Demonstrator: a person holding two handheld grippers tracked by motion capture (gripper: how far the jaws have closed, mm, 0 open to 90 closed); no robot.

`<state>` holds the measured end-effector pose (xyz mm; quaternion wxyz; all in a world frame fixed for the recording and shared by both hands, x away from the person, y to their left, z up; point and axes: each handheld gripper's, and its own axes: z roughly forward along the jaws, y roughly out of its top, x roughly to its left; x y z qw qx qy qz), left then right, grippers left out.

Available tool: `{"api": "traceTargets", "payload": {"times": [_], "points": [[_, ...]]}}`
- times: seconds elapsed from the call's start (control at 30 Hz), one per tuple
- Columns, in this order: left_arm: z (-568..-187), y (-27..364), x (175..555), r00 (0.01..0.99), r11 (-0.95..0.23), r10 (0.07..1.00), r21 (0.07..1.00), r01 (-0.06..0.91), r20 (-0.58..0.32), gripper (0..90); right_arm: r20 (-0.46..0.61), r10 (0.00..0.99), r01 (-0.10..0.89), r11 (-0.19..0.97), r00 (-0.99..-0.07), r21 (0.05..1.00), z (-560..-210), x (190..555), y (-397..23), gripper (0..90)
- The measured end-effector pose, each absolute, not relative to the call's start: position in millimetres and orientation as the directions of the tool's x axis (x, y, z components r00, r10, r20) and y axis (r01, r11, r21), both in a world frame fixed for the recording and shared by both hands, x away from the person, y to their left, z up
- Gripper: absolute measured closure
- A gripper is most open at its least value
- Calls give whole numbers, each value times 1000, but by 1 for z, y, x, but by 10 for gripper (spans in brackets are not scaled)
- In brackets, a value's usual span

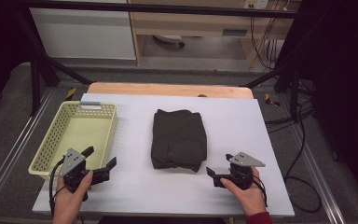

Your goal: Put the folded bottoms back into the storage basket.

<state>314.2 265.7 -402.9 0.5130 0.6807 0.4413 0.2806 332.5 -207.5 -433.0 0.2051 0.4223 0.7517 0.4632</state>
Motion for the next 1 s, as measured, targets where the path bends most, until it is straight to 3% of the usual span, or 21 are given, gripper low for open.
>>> {"api": "traceTargets", "payload": {"times": [0.1, 0.13, 0.53, 0.73, 1.0], "points": [[-403, 265, 314, 452, -87, 890, 946, 311, -66, 52, 83, 820, 454, 227, -566, 862, -434, 331, -204, 108], [-403, 265, 314, 451, -87, 890, 947, 311, -66, 52, 76, 811, 460, 250, -580, 852, -436, 328, -200, 168], [-404, 265, 316, 437, -90, 897, 942, 323, -64, 58, 45, 762, 488, 367, -646, 792, -446, 325, -179, 403], [-404, 265, 316, 429, -88, 901, 943, 322, -63, 59, 34, 743, 489, 404, -669, 773, -450, 327, -171, 481], [-405, 265, 317, 426, -85, 902, 939, 334, -70, 60, 34, 741, 494, 412, -670, 766, -455, 335, -164, 521]]}}
